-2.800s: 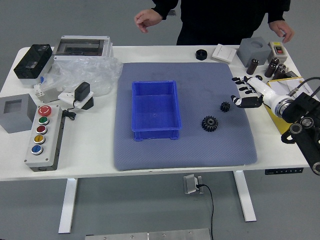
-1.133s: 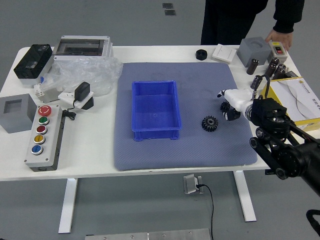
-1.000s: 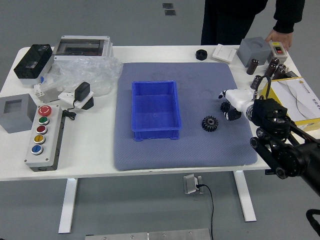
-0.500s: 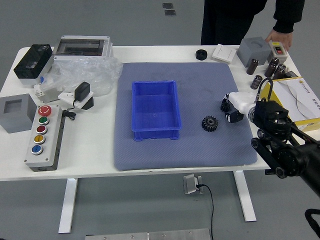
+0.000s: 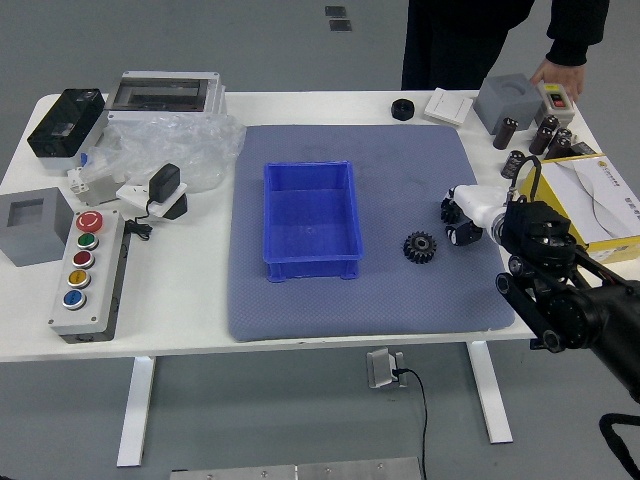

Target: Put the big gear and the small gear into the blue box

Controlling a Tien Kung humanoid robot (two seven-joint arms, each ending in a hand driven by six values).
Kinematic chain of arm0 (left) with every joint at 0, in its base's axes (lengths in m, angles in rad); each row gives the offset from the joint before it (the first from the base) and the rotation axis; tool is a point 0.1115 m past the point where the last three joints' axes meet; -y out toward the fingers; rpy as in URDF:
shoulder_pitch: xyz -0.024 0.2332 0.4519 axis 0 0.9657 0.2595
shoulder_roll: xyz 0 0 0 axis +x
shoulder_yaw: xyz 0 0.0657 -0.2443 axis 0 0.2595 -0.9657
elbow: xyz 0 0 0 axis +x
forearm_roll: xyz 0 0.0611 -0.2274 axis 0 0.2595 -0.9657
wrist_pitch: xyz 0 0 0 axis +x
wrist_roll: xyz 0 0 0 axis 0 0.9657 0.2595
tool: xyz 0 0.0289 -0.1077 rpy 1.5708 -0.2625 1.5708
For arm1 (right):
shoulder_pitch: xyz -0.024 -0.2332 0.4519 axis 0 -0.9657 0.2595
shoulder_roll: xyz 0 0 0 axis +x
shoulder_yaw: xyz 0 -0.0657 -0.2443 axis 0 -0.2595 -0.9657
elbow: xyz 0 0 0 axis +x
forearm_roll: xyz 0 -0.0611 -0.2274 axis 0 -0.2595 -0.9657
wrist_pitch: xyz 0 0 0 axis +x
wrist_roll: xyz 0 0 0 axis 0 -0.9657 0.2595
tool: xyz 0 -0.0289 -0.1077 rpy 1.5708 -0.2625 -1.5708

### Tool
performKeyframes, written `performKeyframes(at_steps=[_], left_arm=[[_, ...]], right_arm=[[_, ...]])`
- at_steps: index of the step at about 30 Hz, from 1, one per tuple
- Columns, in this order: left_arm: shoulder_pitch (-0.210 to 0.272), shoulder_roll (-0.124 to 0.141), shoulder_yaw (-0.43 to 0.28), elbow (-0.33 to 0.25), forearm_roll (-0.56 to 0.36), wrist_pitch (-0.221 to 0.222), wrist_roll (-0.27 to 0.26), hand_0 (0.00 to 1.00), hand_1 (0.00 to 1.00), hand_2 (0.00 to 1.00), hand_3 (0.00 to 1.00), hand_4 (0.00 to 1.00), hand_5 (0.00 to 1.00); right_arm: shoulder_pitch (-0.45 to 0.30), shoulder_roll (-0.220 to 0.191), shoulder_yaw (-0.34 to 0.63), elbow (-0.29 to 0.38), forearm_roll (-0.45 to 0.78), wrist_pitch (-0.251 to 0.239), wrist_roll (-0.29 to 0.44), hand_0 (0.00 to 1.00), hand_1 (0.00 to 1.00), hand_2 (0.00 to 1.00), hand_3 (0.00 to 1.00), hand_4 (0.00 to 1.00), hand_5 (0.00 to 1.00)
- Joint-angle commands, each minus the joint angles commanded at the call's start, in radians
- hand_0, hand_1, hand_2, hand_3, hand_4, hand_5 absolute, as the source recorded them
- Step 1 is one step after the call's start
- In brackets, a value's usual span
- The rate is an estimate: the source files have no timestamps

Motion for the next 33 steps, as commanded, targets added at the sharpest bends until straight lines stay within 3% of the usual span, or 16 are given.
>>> performKeyframes(at_steps=[2, 3, 8, 9, 26, 27, 32, 33], left_arm=[[0.000, -0.001, 0.000, 0.000, 0.000, 0.000, 0.000, 0.899, 0.884, 0.894, 0.873, 0.857, 0.565], [0.000, -0.001, 0.000, 0.000, 0.000, 0.000, 0.000, 0.899, 0.884, 0.895, 0.873, 0.857, 0.564], [-0.001, -0.001, -0.001, 0.000, 0.000, 0.000, 0.000, 0.899, 0.884, 0.895, 0.873, 0.857, 0.564], [-0.001, -0.001, -0.001, 0.000, 0.000, 0.000, 0.000, 0.899, 0.884, 0.894, 0.872, 0.858, 0.565], [-0.001, -0.002, -0.003, 0.000, 0.000, 0.001, -0.001, 0.899, 0.884, 0.893, 0.871, 0.858, 0.565], [-0.001, -0.002, -0.003, 0.000, 0.000, 0.001, -0.001, 0.899, 0.884, 0.892, 0.870, 0.858, 0.565], [-0.002, -0.003, -0.001, 0.000, -0.003, 0.001, -0.001, 0.899, 0.884, 0.892, 0.870, 0.858, 0.565], [-0.002, -0.003, -0.001, 0.000, -0.003, 0.001, -0.001, 0.899, 0.884, 0.892, 0.869, 0.858, 0.566]], right_arm=[[0.003, 0.004, 0.003, -0.007, 0.000, -0.005, 0.001, 0.743, 0.712, 0.753, 0.746, 0.571, 0.171], [0.003, 0.006, 0.005, -0.009, 0.000, -0.008, 0.001, 0.686, 0.667, 0.719, 0.708, 0.567, 0.169], [0.007, 0.011, 0.011, -0.018, 0.000, -0.022, 0.004, 0.686, 0.667, 0.719, 0.708, 0.567, 0.169], [0.007, 0.012, 0.012, -0.020, 0.000, -0.023, 0.004, 0.643, 0.618, 0.672, 0.674, 0.555, 0.159], [0.010, 0.016, 0.018, -0.036, 0.000, -0.032, 0.004, 0.589, 0.558, 0.601, 0.633, 0.545, 0.152], [0.011, 0.016, 0.019, -0.036, 0.000, -0.033, 0.004, 0.567, 0.525, 0.555, 0.577, 0.539, 0.144], [0.014, 0.018, 0.020, -0.037, 0.000, -0.042, 0.004, 0.567, 0.525, 0.555, 0.577, 0.539, 0.144], [0.014, 0.018, 0.021, -0.037, 0.000, -0.044, 0.004, 0.552, 0.495, 0.525, 0.524, 0.530, 0.138]])
